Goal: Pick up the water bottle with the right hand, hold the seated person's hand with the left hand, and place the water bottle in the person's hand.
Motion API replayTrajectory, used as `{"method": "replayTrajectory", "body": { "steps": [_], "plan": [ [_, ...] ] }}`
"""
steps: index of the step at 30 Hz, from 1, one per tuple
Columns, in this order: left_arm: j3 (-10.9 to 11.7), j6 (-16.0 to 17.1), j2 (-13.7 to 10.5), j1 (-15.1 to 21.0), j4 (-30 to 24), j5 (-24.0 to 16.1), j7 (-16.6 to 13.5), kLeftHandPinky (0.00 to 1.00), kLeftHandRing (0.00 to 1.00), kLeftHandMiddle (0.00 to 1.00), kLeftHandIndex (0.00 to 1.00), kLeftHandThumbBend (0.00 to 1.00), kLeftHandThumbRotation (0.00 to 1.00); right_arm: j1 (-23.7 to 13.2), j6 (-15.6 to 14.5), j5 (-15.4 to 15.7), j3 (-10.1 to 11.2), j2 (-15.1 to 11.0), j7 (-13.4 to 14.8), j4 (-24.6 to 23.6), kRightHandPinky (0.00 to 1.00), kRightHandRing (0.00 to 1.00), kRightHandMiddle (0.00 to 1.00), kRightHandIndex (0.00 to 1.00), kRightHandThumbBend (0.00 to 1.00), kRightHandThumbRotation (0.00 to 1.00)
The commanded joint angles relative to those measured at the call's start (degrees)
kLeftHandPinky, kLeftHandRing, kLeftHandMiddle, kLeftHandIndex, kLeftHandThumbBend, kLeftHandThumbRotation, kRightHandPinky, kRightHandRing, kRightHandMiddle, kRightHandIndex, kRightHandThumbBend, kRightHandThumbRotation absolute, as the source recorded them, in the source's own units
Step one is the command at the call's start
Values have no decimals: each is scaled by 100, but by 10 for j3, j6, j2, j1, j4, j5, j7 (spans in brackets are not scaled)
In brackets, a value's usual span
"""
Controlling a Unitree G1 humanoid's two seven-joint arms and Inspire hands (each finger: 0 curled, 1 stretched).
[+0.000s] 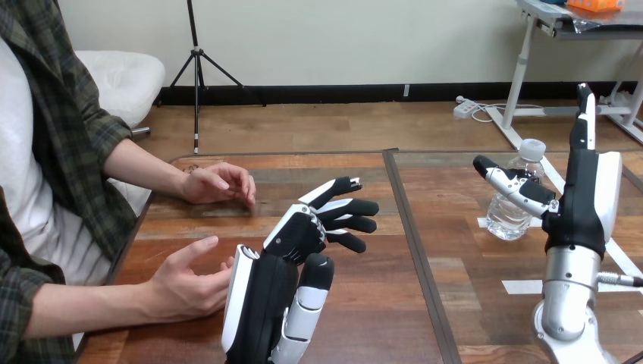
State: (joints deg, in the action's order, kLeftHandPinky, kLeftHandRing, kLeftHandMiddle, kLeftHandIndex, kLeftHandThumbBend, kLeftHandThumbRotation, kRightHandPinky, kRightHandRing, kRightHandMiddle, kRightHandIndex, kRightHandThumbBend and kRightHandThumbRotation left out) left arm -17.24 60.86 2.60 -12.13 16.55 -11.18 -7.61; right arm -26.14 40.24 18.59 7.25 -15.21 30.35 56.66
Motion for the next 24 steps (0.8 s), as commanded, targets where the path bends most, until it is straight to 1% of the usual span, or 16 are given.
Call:
{"method": "replayTrajectory", "body": {
  "steps": [1, 6, 9, 15, 18, 21, 24],
  "plan": [
    [-4, 10, 22, -4, 3, 5, 0, 52, 63, 69, 77, 54, 100, -65, -16, 0, -9, -15, 4, 9, 100, 100, 100, 100, 80, 1],
    [-6, 9, 21, -5, 2, 8, 2, 52, 63, 69, 77, 53, 100, -73, -20, -8, -11, -17, 0, 21, 100, 100, 100, 100, 79, 1],
    [-5, 10, 21, -5, 3, 9, 2, 52, 63, 68, 77, 53, 100, -79, -24, -19, -8, -15, -7, 29, 100, 100, 100, 100, 80, 1],
    [-5, 11, 21, -5, 3, 11, 4, 52, 63, 68, 78, 53, 100, -89, -31, -19, -11, -19, -8, 46, 98, 99, 100, 99, 80, 1],
    [-5, 10, 21, -6, 1, 10, 4, 52, 63, 68, 78, 53, 100, -94, -39, -26, -10, -20, -17, 54, 97, 99, 100, 99, 79, 1],
    [-5, 11, 20, -6, 1, 12, 5, 52, 63, 68, 78, 53, 100, -99, -41, -28, -10, -20, -16, 61, 96, 98, 100, 99, 79, 1],
    [-5, 9, 20, -6, -1, 12, 6, 52, 63, 68, 78, 54, 100, -104, -53, -32, -9, -20, -15, 68, 94, 97, 99, 98, 80, 2]
  ]
}}
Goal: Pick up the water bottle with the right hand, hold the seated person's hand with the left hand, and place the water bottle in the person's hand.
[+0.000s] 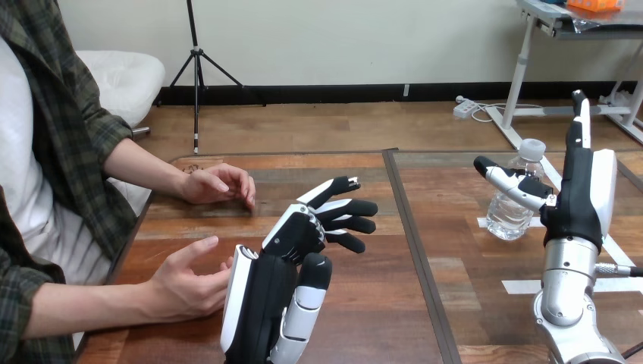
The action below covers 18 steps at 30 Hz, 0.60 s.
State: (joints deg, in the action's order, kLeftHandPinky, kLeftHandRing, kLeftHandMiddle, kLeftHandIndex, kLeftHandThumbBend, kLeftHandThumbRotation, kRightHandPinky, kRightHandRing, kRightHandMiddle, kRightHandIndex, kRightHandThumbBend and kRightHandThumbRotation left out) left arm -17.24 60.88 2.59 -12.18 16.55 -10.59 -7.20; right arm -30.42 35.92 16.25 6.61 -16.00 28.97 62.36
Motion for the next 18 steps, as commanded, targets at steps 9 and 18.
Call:
{"method": "replayTrajectory", "body": {
  "steps": [9, 18],
  "plan": [
    [-6, 13, 18, -8, 0, 10, 4, 52, 63, 68, 78, 54, 100, -72, -30, -27, 2, -11, -10, 28, 91, 95, 99, 97, 79, 2],
    [-6, 15, 17, -12, 0, 10, 6, 52, 63, 69, 78, 55, 100, -81, -45, -34, 0, -14, -8, 45, 90, 95, 99, 96, 78, 1]
  ]
}}
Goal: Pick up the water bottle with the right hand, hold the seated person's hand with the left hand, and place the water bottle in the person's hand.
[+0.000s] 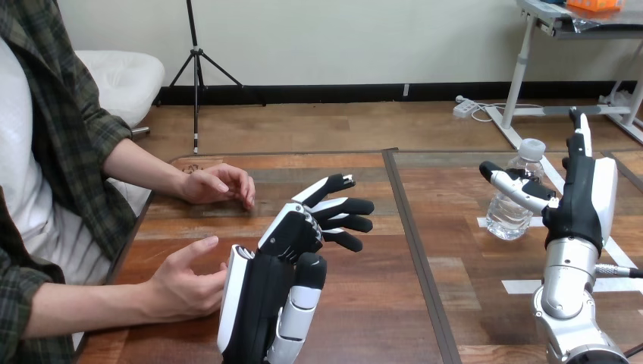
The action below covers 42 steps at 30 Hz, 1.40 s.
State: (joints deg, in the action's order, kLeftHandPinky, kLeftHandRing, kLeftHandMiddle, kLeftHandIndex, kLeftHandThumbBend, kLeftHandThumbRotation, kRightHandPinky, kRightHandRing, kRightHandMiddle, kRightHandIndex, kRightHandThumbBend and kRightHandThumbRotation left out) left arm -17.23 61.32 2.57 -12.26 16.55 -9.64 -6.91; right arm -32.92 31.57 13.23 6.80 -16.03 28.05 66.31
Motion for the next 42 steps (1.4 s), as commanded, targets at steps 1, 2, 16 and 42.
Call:
{"method": "replayTrajectory", "body": {
  "steps": [1, 2, 16, 42],
  "plan": [
    [-6, 9, 17, -12, -1, 0, 3, 52, 63, 69, 78, 55, 100, -58, -2, -9, 1, -12, -3, 9, 90, 95, 99, 96, 78, 1],
    [-6, 9, 17, -13, -3, -1, 3, 52, 63, 69, 78, 55, 100, -59, -2, -13, 4, -11, -6, 10, 90, 95, 99, 96, 78, 0],
    [-4, 1, 16, -20, -11, 0, 8, 52, 64, 69, 78, 55, 100, -72, -23, -43, 13, -13, -31, 26, 81, 91, 99, 96, 76, 0],
    [-5, 3, 16, -20, -7, 0, 10, 52, 63, 69, 78, 56, 100, -85, -50, -74, 21, -14, -55, 36, 69, 80, 96, 94, 75, 0]
  ]
}}
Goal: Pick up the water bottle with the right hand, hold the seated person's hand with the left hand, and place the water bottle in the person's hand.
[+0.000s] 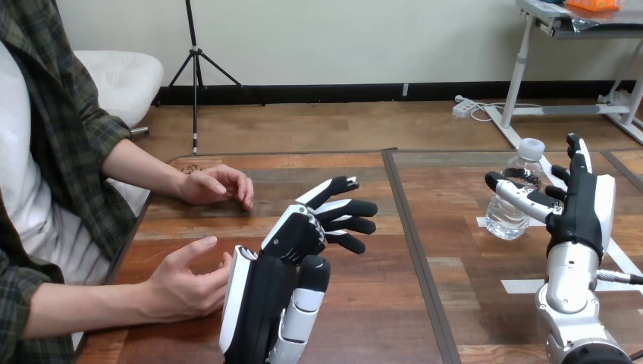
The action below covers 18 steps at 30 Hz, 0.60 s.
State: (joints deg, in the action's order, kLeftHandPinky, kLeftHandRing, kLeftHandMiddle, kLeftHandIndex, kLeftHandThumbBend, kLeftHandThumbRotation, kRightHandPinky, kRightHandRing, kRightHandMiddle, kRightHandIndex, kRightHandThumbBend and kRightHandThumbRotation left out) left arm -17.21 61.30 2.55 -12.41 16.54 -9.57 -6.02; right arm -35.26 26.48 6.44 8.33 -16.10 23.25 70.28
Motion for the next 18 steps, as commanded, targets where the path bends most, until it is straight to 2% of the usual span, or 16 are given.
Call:
{"method": "replayTrajectory", "body": {
  "steps": [1, 3, 4, 8, 12, 18],
  "plan": [
    [-5, 6, 16, -17, -5, -1, 1, 52, 63, 69, 78, 56, 100, -61, 2, -5, 4, -14, -7, -3, 68, 80, 96, 94, 75, 0],
    [-5, 5, 17, -17, -5, 0, 1, 52, 63, 68, 78, 56, 100, -62, 0, -2, 2, -15, -7, -3, 68, 80, 96, 94, 75, 0],
    [-6, 3, 16, -19, -7, 2, 2, 52, 63, 68, 78, 57, 100, -63, -2, -1, 2, -15, -8, -2, 74, 84, 96, 94, 75, 0],
    [-2, 4, 17, -19, -7, -4, -1, 52, 63, 68, 78, 57, 100, -64, -4, 1, 0, -17, -11, -1, 80, 89, 96, 94, 75, 0],
    [-2, 5, 17, -19, -7, -2, -1, 52, 63, 68, 78, 56, 100, -67, -15, 13, -9, -20, -9, 0, 80, 89, 96, 94, 74, 0],
    [0, 3, 17, -20, -11, -4, -2, 52, 63, 68, 78, 57, 100, -70, -16, 16, -11, -21, -10, 1, 85, 92, 96, 94, 74, 0]
  ]
}}
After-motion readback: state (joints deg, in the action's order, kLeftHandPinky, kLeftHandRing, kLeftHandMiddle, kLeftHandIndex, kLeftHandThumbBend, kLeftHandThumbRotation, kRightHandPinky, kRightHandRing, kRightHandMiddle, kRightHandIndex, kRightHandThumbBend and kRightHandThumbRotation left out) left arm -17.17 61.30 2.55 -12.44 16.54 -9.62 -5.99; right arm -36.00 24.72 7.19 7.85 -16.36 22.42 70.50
